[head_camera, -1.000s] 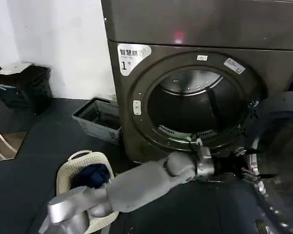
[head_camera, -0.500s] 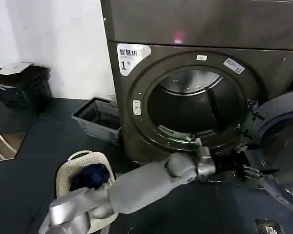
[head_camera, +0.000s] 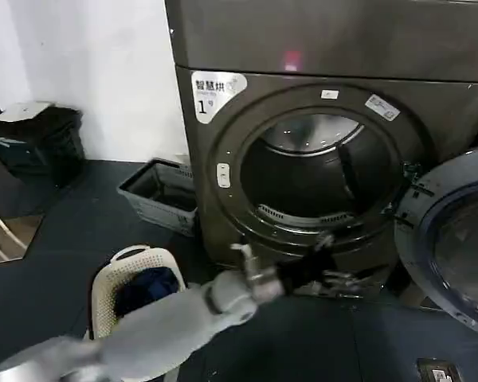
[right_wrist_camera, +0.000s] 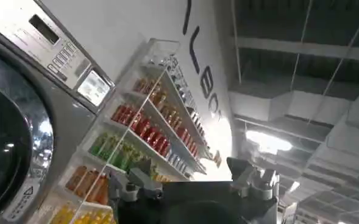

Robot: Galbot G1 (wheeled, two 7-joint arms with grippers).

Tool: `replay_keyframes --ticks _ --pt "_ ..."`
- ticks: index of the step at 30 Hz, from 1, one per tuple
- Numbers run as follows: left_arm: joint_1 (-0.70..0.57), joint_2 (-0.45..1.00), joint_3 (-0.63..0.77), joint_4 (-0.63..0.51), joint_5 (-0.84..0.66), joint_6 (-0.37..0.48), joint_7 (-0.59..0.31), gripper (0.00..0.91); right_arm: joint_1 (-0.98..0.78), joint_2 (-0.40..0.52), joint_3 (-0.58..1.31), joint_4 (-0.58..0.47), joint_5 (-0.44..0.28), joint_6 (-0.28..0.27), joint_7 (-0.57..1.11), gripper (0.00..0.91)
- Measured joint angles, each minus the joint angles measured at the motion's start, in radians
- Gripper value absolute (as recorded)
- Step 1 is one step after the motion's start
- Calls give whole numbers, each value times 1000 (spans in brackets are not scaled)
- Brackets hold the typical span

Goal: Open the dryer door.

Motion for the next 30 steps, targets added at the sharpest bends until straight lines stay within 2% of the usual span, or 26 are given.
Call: replay_keyframes --ticks 8,13,22,30 --pt "12 330 -49 -196 -44 63 59 907 13 2 22 13 -37 -24 5 907" --pt "21 505 -48 -278 -24 111 46 907 28 -7 34 20 -49 -21 -2 907" --pt "65 748 -65 -277 69 309 -4 907 53 -22 35 32 -58 -38 -21 907" --pt "186 945 -180 -326 143 488 46 907 79 -39 26 8 -62 -38 -29 907"
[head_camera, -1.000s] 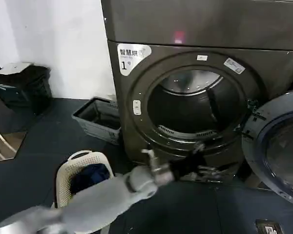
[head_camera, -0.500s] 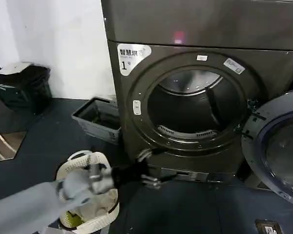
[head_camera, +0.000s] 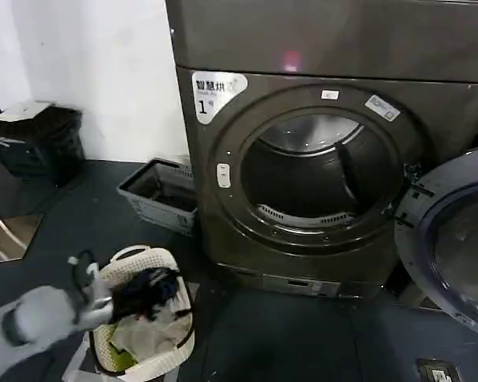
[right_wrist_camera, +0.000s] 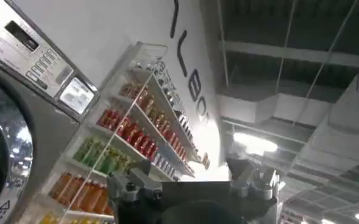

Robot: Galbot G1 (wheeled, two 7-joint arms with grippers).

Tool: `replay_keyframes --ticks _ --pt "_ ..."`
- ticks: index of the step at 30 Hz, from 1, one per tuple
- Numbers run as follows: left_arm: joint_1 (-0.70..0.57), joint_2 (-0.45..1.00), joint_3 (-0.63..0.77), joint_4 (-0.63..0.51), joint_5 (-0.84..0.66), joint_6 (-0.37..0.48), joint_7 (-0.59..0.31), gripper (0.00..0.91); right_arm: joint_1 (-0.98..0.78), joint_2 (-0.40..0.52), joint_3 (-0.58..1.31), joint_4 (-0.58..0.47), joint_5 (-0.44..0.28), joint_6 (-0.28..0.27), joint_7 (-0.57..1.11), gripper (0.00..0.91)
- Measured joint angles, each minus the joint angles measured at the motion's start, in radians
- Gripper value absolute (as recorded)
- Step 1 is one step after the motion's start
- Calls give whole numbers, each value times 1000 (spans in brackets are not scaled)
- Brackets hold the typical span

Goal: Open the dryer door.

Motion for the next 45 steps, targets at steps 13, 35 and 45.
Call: replay_keyframes --ticks 13,35,45 --pt "69 139 -87 122 204 55 133 907 5 -11 -4 2 1 -9 -14 907" --pt "73 123 -97 235 309 43 178 907 -1 -2 20 36 -1 -27 -29 907" --pt "71 130 -99 226 348 25 196 907 -11 3 32 34 -1 -27 -36 907"
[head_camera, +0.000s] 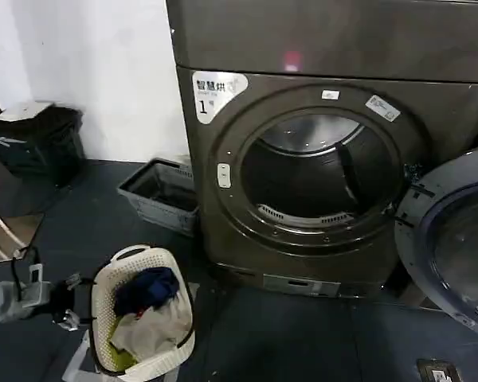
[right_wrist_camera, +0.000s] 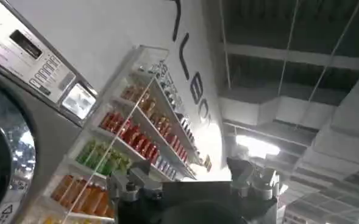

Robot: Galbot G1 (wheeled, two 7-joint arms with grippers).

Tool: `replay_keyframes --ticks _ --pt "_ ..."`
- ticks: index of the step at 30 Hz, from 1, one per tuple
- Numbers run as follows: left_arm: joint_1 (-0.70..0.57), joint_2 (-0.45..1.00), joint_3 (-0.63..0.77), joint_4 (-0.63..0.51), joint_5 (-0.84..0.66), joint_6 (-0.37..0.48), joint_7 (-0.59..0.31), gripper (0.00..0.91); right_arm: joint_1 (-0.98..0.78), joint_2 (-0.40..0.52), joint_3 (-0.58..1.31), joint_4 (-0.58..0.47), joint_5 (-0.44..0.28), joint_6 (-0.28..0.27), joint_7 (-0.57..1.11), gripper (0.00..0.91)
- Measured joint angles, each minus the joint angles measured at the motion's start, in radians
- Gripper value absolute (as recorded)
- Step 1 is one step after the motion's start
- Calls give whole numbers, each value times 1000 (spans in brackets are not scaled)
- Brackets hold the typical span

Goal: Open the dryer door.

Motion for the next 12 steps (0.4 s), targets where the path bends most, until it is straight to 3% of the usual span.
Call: replay_keyframes --ticks 12 --pt "4 5 5 -7 11 -3 7 907 -15 -4 27 -14 0 -1 -3 907"
